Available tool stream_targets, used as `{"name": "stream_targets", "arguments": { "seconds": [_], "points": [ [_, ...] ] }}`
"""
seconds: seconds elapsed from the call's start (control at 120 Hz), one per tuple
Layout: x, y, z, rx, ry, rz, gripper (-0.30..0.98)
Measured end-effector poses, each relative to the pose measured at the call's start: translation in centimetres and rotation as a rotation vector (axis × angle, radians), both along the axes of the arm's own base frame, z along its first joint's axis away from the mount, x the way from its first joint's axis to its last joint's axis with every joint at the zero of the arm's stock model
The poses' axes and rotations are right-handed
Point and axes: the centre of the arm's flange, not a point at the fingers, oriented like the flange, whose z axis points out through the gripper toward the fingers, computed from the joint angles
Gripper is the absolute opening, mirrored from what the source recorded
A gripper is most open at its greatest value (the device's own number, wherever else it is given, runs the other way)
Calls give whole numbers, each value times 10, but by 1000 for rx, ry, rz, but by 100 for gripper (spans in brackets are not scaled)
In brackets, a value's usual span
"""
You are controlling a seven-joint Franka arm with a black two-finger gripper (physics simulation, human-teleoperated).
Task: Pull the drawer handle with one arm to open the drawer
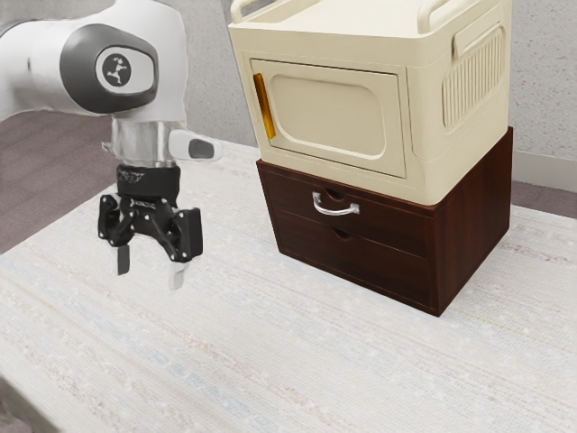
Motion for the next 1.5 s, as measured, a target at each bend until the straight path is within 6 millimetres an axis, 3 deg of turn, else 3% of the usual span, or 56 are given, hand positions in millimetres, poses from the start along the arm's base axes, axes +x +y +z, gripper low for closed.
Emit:
{"name": "stream_targets", "arguments": {
  "seconds": [0.133,0.233,0.267,0.308,0.358,0.417,0.517,0.758,0.875,1.175,1.342,1.5],
  "points": [
    [15,60,5,43,-175,147,69],
    [18,88,11,65,-253,222,69],
    [17,92,19,66,-281,239,69],
    [15,94,58,76,-368,253,69],
    [11,93,89,82,-436,264,69],
    [10,88,102,85,-465,283,69],
    [18,71,102,98,-462,363,69],
    [36,1,102,137,-467,632,69],
    [47,-15,94,158,-461,760,69],
    [90,-43,33,180,-489,1008,69],
    [105,-46,5,166,-526,1123,69],
    [113,-52,-7,141,-569,1201,69]
  ]
}}
